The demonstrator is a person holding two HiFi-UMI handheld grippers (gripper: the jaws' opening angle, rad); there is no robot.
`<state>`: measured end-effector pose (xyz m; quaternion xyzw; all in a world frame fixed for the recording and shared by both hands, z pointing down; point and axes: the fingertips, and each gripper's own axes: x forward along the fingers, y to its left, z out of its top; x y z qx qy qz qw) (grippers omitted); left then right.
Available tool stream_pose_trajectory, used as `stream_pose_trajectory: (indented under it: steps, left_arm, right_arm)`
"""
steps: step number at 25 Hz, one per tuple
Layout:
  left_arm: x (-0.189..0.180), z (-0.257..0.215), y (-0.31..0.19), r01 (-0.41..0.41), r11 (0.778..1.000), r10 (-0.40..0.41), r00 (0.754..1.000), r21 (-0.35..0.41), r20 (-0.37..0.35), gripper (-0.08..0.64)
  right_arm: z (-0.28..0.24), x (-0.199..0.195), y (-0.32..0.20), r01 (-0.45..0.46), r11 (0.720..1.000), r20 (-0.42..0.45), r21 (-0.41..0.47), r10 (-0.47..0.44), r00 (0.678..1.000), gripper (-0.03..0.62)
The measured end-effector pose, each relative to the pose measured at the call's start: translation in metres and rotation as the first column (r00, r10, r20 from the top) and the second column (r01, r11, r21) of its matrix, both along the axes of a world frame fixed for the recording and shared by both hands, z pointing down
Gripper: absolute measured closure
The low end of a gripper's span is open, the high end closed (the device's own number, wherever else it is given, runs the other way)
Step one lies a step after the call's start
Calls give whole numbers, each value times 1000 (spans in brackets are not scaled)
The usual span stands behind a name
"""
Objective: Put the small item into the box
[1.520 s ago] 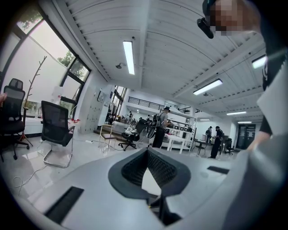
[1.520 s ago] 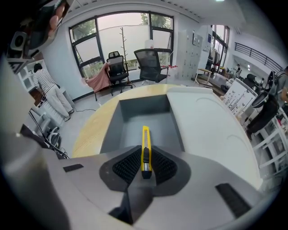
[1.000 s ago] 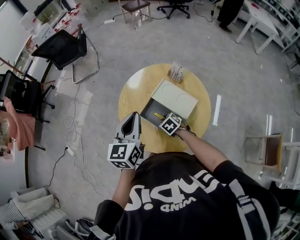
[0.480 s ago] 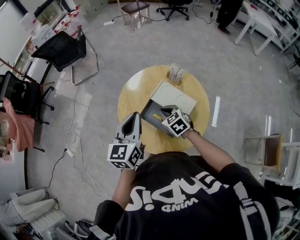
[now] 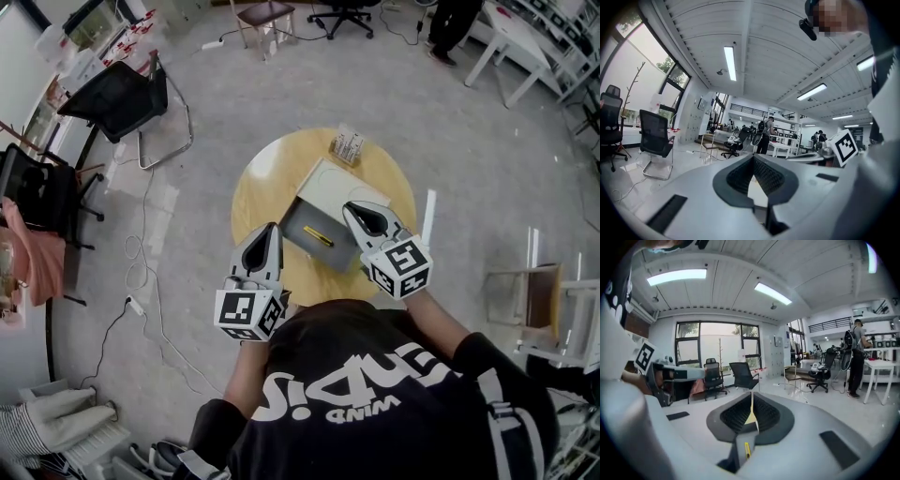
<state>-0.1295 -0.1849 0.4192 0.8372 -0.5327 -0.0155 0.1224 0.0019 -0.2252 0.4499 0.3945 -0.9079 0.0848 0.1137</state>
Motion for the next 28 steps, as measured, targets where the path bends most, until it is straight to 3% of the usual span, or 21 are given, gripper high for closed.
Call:
stream_pose_trajectory:
  steps: [3, 7, 28]
  left_arm:
    - [2, 5, 2, -6, 1000, 6, 1000, -4, 2, 552]
    - [5, 13, 8, -16, 1000, 16, 1000, -11, -1, 552]
    - [10, 15, 8, -15, 1000, 15, 1000, -12, 19, 552]
  right_arm:
    - [-15, 25, 8, -66, 997, 101, 32, 63, 993, 578]
    - [-15, 51, 16, -134, 989, 166, 70, 121, 979, 578]
    - [-6, 55, 25, -141, 987, 167, 75, 127, 978, 588]
